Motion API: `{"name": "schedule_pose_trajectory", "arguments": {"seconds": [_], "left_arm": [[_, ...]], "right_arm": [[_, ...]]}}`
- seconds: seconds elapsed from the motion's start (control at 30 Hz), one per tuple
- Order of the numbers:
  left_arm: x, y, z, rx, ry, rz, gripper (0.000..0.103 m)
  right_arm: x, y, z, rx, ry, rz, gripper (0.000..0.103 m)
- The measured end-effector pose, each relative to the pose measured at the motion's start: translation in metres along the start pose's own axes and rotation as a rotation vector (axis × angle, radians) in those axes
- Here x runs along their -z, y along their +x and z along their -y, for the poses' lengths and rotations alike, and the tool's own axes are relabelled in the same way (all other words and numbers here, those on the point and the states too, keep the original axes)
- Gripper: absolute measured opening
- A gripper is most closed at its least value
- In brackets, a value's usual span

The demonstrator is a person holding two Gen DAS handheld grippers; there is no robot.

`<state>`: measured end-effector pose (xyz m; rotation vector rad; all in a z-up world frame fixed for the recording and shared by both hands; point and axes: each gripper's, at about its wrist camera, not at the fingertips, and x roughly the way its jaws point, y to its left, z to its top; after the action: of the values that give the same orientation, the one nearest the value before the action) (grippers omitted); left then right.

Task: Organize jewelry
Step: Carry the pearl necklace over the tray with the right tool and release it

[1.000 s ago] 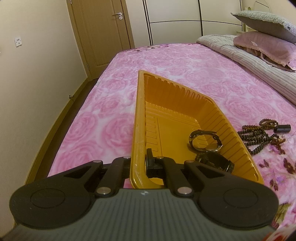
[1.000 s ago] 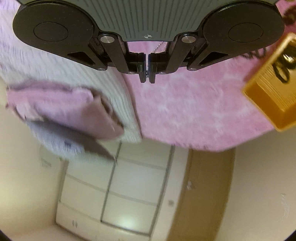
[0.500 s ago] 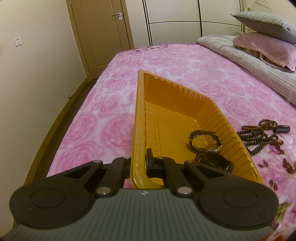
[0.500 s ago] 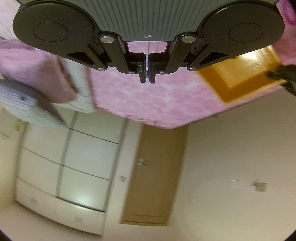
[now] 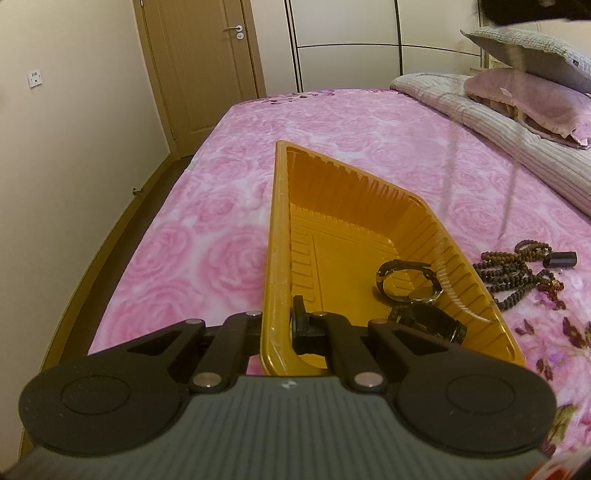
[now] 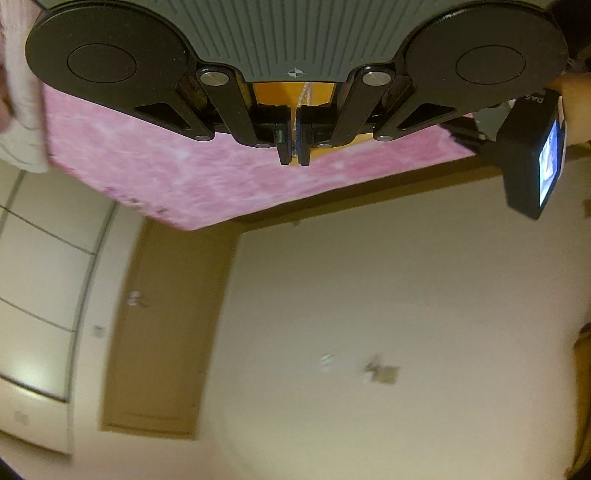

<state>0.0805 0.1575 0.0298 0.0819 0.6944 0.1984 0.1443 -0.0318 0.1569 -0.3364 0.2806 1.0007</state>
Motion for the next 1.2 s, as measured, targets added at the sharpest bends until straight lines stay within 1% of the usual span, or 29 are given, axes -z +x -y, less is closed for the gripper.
{"name": "schedule_pose_trajectory", "arguments": {"seconds": [0.13, 0.27, 0.37, 0.6, 0.67, 0.8, 0.9, 1.03, 1.13, 1.2], "left_arm": [[0.000, 0.001, -0.001, 0.003, -0.002, 0.000, 0.004], [0.000, 0.002, -0.001, 0.004, -0.003, -0.001, 0.004], [0.000, 0.003, -0.002, 0.005, -0.003, -0.002, 0.004], [0.000, 0.003, -0.001, 0.003, -0.004, -0.002, 0.004], [0.000, 0.003, -0.001, 0.003, -0.005, -0.002, 0.004], [0.000, 0.003, 0.000, 0.003, -0.005, -0.003, 0.004], [0.000, 0.003, -0.001, 0.003, -0.005, -0.003, 0.004], [0.000, 0.003, -0.001, 0.003, -0.006, -0.003, 0.004], [0.000, 0.003, -0.001, 0.004, -0.006, -0.003, 0.004], [0.000, 0.003, -0.001, 0.003, -0.005, -0.003, 0.004]], "right_arm": [[-0.001, 0.033, -0.004, -0.017, -0.031, -0.019, 0.002], [0.005, 0.055, 0.003, -0.032, 0.020, -0.065, 0.002], [0.018, 0.068, 0.003, -0.040, 0.019, -0.129, 0.002], [0.064, 0.096, 0.006, -0.087, 0.048, -0.330, 0.002], [0.074, 0.100, 0.006, -0.103, 0.048, -0.372, 0.002], [0.086, 0.106, 0.007, -0.121, 0.042, -0.406, 0.002], [0.089, 0.102, 0.006, -0.130, 0.054, -0.409, 0.002], [0.089, 0.100, 0.006, -0.140, 0.075, -0.399, 0.002], [0.084, 0.096, 0.006, -0.169, 0.098, -0.388, 0.002], [0.082, 0.091, 0.010, -0.161, 0.133, -0.367, 0.003]]}}
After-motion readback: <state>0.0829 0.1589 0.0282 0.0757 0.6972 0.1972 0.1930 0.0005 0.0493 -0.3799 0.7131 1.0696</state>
